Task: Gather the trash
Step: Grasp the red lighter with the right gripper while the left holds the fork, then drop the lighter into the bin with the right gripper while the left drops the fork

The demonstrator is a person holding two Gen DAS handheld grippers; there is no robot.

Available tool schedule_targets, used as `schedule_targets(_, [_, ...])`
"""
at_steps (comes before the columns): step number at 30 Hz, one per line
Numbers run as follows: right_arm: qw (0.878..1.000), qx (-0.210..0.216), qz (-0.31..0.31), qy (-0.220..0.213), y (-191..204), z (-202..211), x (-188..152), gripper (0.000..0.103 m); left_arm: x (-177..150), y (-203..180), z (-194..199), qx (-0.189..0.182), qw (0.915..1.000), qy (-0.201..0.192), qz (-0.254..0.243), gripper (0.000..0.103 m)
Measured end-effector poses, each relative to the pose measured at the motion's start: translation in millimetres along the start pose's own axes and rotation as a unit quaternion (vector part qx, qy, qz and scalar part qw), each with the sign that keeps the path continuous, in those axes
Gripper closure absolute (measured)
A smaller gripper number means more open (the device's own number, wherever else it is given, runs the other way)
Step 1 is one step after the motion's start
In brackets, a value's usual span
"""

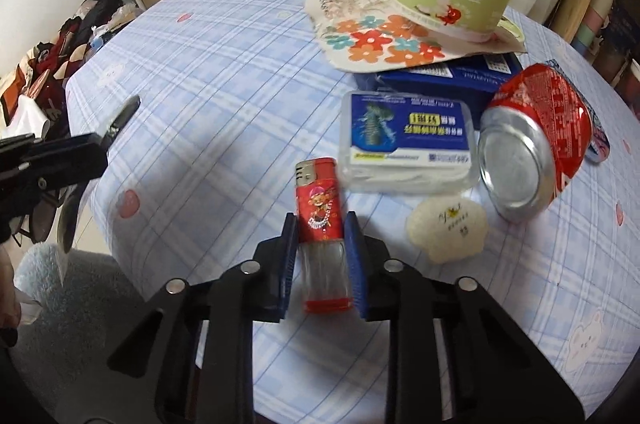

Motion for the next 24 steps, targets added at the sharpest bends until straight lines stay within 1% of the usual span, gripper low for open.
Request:
schedule_targets(6, [0.999, -0.002, -0.028, -0.017, 5.0, 17.7, -22.8, 0.077, -8.1, -6.3, 14.4, -0.011, 0.9999, -0.005, -0.003, 0.093])
schedule_targets(13, [0.996, -0.012, -0.069, -0.048, 4.1, 56.4, -51.9, 0.077, -19.2, -17.1, 31.9, -0.022, 0.9996, -0.011, -0.013, 0.092])
schedule_targets(19, [0.995, -0.027, -0.079, -0.061, 7.7, 86.1, -78.0, 0.077, -33.6, -28.6, 48.3, -0.034, 0.9992, -0.015, -0.018, 0.092])
schedule_targets(24, [0.992, -0.023, -0.104, -0.073, 11.4, 105.6, -100.4, 0.077, -48.8, -36.5, 60.3, -0.042, 0.9988, -0.013, -0.024, 0.092])
Point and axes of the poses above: each gripper's, at about its wrist camera, not at the fingertips, and z roughly against the way its jaws point, y to its left, x to its top, the point moved 1 cm from there along -z, roughly the way its jaws point, and after that the axes turned 14 degrees about z, right-handed, at the moved point
